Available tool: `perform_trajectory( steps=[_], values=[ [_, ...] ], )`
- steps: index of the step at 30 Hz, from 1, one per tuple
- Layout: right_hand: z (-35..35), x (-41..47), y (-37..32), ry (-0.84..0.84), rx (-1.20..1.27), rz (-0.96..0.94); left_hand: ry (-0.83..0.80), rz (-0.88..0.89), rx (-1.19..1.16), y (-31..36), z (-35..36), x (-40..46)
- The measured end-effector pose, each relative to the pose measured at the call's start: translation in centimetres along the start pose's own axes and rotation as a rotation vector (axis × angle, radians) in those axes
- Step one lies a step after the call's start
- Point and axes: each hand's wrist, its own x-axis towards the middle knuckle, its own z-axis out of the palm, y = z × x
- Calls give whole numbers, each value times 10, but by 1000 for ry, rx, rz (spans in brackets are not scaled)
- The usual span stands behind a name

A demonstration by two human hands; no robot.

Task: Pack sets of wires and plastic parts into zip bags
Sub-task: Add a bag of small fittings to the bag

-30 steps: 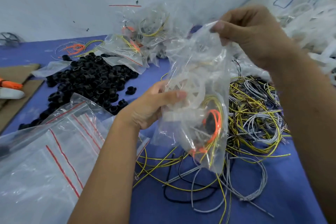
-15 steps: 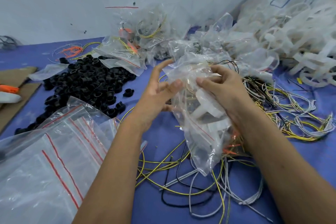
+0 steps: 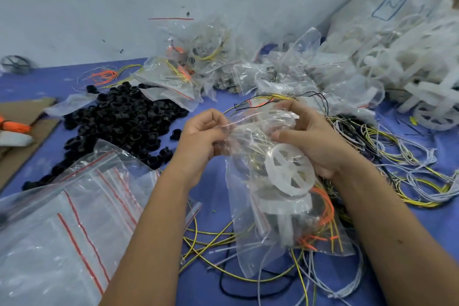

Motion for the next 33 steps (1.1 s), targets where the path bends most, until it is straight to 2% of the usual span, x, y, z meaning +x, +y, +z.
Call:
perform_trajectory(
  steps=[4, 6, 9, 14, 18, 23, 30, 33],
  values=[
    [1, -1, -1, -79, 34, -24, 64, -4, -28, -5, -3, 1],
    [3, 1, -1, 16, 64, -12, 70, -11, -52, -5, -5, 2],
    [2, 5, 2, 196, 78, -25, -11, -58, -111, -4, -8, 2],
    [3, 4, 2, 255, 33, -103, -74, -95, -72, -7, -5, 1],
    [1, 2, 2, 360, -50, -166, -40, -166, -26, -6, -9, 1],
    [-2, 4, 3, 428, -37, -170, -10, -101, 30, -11, -23, 2],
    [-2, 4, 1, 411, 57, -193, -21, -34, 167, -17, -24, 3],
    [-1, 6, 2, 413, 58, -186, 23, -6, 143, -18, -23, 4]
  ],
)
